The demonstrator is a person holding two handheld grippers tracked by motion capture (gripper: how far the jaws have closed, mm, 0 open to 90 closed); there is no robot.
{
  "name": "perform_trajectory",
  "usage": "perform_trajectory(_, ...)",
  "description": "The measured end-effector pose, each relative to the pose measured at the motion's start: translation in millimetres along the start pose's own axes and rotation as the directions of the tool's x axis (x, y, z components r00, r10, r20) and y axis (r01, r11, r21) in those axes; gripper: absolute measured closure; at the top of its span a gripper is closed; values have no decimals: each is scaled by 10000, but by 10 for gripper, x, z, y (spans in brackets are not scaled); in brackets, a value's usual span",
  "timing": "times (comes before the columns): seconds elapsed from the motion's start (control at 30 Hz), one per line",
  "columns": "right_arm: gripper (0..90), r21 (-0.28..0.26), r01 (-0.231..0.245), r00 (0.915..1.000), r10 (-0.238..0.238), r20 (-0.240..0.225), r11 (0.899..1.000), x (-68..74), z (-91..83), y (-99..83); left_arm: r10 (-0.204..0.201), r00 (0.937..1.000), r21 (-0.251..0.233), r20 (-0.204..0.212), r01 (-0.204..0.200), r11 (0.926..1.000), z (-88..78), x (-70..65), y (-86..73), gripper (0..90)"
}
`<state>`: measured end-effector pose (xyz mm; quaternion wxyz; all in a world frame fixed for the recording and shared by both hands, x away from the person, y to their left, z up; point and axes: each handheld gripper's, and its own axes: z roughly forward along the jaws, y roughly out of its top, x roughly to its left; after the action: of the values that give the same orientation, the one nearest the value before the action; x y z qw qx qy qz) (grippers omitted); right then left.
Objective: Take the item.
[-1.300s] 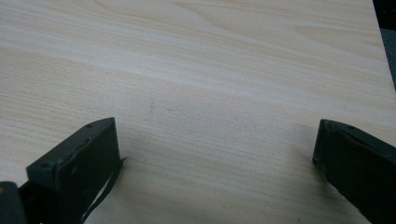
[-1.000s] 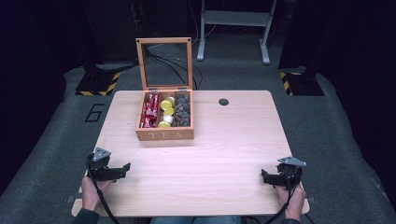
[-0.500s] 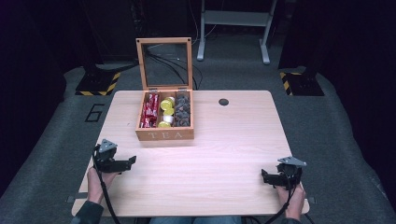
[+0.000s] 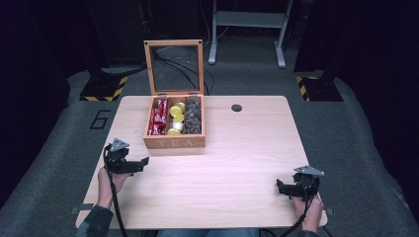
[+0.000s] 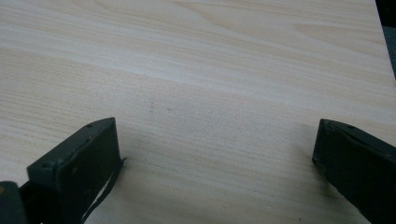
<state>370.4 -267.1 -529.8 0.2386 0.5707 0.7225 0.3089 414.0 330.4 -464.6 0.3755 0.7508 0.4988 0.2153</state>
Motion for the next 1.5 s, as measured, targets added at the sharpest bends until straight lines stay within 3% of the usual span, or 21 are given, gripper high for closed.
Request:
perform_trajectory(0.47,1,-11,55,10000,-55,-6,10000,-3,2,0,185,9997,-25,136,-184,9998,105,25,337,86)
perform_trajectory(1.4,3,-28,143,9999,-143,7,9999,-6,2,0,221,9997,48,68,-221,9997,547,39,946,136)
perform_trajectory(1.5,5,-42,141,9999,-141,-8,9999,-7,2,0,81,9998,92,188,-83,9999,610,69,1010,137)
